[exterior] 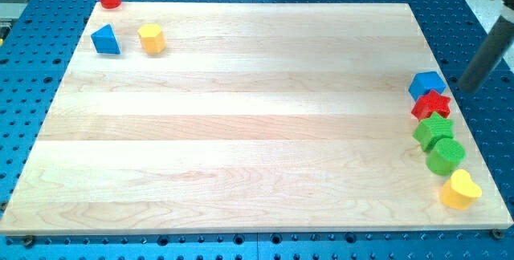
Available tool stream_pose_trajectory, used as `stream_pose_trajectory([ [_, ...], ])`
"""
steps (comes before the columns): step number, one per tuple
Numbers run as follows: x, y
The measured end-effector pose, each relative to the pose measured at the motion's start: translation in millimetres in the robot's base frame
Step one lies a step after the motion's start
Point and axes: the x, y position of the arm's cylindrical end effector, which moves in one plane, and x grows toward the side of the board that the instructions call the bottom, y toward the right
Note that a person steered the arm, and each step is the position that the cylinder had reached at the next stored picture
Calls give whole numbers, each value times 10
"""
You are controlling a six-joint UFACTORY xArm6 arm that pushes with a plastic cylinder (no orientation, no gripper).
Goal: Push the blue cube above the red star
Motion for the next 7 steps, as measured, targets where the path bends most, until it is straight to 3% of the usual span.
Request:
stream_pose_trajectory([
  [3,240,-225],
  [7,222,-312],
])
